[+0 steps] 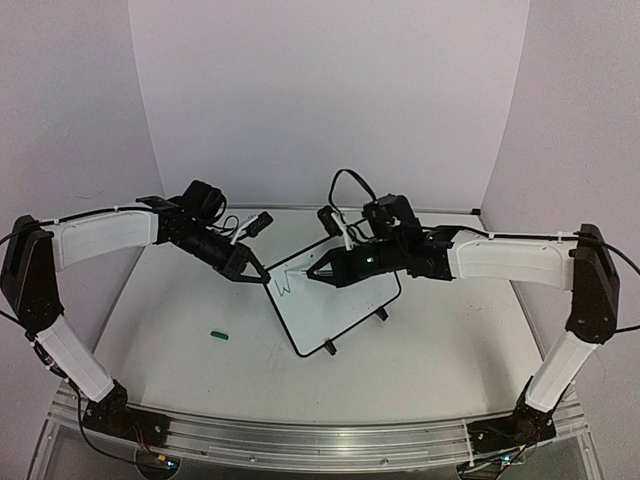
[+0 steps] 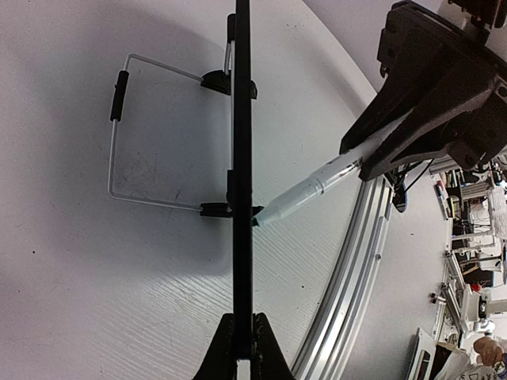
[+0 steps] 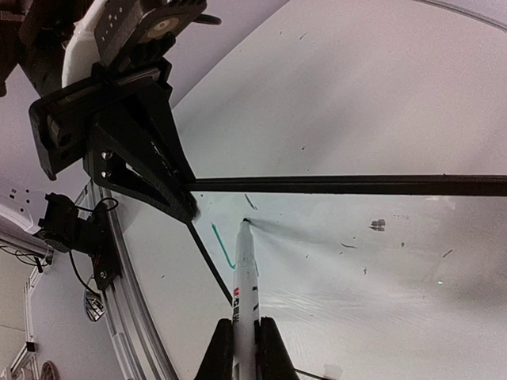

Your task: Write a sentence on the whiteboard

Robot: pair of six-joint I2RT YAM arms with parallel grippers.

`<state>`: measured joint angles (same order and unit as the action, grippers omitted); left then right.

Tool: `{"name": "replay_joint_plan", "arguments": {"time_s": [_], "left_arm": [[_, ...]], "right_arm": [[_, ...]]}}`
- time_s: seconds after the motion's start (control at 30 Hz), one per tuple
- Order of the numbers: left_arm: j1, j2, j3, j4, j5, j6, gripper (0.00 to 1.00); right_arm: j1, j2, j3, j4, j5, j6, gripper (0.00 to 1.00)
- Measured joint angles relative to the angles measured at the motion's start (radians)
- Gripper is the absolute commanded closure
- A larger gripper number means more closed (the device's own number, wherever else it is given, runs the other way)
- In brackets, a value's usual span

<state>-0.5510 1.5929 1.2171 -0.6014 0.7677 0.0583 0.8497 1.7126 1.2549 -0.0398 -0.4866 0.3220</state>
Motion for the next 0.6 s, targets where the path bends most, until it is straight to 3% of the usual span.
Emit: {"name": "replay_joint_plan", "arguments": {"time_s": [0.6], "left_arm": [[0.0, 0.0, 0.0, 0.0, -0.001, 0.003, 1.0]], "right_arm": [[-0.017, -0.165, -0.105, 0.006, -0.084, -0.002, 1.0]]}}
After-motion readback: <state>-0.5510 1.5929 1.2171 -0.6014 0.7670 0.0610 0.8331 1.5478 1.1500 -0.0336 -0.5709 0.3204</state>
